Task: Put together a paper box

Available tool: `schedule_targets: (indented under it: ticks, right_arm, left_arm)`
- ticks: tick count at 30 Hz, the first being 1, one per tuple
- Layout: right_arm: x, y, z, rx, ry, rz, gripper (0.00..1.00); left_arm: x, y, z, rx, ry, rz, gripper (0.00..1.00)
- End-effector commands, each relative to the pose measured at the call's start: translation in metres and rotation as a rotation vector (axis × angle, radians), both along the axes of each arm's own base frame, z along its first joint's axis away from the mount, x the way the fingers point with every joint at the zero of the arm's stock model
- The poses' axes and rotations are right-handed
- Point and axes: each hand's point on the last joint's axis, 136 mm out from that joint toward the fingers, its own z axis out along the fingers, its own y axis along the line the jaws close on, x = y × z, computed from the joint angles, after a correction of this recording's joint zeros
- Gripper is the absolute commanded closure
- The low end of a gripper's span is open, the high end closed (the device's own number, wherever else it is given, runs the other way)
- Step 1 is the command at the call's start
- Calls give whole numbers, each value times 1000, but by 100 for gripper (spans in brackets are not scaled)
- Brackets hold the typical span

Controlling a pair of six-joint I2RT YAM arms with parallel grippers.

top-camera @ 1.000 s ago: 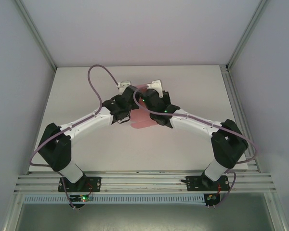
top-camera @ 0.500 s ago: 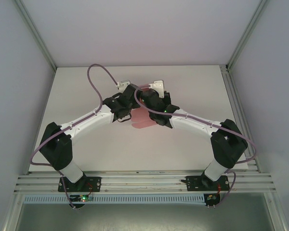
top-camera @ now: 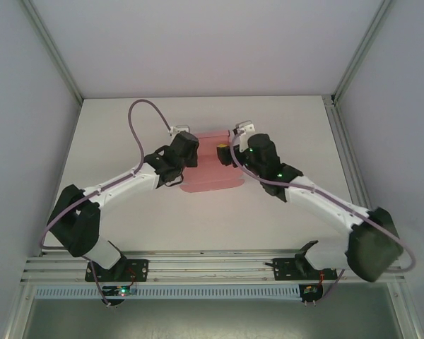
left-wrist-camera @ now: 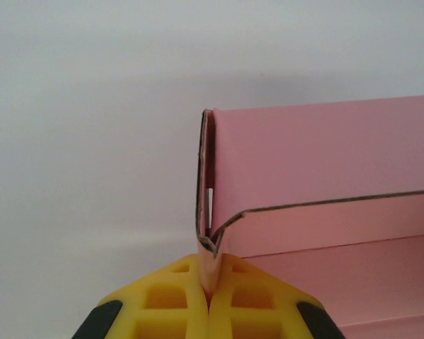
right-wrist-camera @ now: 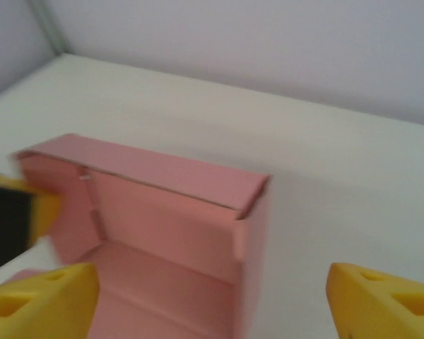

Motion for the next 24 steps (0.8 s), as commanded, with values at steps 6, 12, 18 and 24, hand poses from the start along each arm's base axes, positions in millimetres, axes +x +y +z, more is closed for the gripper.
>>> schedule_targets:
  ticks: [6,12,18,24]
  right_arm:
    - [-37,-53,44,180,-63,-75,2]
    - [-50,-108,37,250,13,-218,2]
    - [-55,-124,8,236,128,-274,2]
    - [-53,-130,-7,229,182,-298,2]
  left_arm:
    - [-2,-30,51,131,-178,-546,100]
    - [-83,-42,45,348,-40,-1205,100]
    - [-56,-14,0,803,124,-1264,100]
    - [-27,-20,-49,1111,268,-1320,100]
